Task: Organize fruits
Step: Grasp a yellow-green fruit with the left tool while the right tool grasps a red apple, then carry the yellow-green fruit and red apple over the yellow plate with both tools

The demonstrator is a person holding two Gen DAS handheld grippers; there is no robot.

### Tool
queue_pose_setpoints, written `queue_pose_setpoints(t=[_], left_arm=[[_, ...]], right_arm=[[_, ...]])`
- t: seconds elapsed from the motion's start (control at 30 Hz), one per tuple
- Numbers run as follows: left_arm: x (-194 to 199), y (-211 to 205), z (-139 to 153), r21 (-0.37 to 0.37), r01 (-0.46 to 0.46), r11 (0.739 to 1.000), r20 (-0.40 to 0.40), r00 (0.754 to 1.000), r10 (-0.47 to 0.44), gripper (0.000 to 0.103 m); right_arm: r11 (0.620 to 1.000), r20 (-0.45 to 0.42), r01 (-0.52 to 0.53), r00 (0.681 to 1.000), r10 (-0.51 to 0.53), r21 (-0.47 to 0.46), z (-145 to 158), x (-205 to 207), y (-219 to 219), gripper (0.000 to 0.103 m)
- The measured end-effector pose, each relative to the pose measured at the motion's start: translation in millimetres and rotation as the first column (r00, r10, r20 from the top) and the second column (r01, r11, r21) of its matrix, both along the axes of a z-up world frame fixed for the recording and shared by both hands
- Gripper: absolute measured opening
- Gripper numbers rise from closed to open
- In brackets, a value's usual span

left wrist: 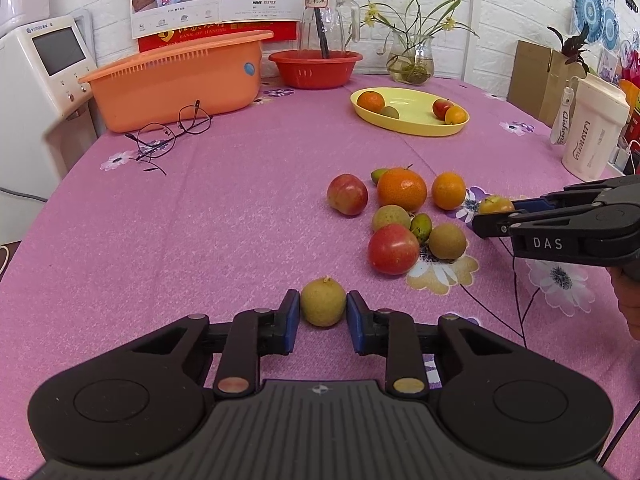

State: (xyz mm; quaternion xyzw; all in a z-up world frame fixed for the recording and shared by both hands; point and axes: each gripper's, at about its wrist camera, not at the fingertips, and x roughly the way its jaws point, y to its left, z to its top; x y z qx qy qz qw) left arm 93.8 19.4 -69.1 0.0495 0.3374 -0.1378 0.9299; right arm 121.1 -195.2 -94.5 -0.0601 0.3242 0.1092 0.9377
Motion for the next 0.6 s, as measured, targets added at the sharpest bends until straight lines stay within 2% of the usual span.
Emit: queue_pose_setpoints(t=[0.33,0.6], left_arm=[[-0.6,-2.6,9.0,-0.025,0.012,1.0,0.021,1.0,-0.011,0.024],[1.3,-14.5,18.9,-0.017,0.02,1.0,0.05,0.999,-0.019,0.024]], right_arm=[[0.999,0.024,0.013,1.0,-0.014,0.031,9.9,-6.6,-7.7,0.073],[0.999,0.049,0.017,0.999,-0.019,0.035,18.2,-7.6,-12.6,0.073]])
